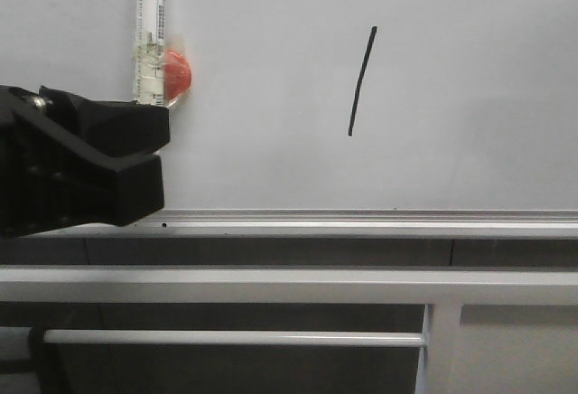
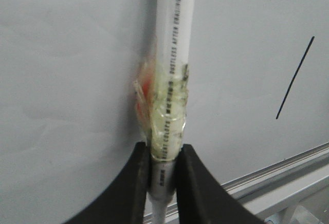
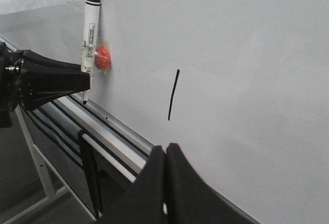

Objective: Write number 1 on whiteboard

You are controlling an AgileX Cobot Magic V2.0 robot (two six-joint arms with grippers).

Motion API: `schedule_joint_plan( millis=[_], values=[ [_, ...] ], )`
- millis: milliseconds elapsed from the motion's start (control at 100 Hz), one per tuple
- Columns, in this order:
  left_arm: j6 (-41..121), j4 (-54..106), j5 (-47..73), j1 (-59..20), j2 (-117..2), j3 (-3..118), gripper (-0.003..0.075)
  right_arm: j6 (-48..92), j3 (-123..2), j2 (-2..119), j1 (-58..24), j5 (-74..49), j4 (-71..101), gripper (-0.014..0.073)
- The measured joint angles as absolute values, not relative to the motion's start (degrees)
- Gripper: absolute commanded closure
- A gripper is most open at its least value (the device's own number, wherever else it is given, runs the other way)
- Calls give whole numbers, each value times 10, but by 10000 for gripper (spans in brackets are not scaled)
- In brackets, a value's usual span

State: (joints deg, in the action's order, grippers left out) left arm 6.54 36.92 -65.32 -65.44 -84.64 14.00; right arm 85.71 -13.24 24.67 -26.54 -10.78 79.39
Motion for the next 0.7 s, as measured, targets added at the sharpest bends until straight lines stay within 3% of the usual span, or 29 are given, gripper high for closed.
schedule_joint_plan(
  millis=[700],
  values=[
    [65,386,-644,-654,-847,156,741,857,-132,247,-265,-111,794,658]
  ],
)
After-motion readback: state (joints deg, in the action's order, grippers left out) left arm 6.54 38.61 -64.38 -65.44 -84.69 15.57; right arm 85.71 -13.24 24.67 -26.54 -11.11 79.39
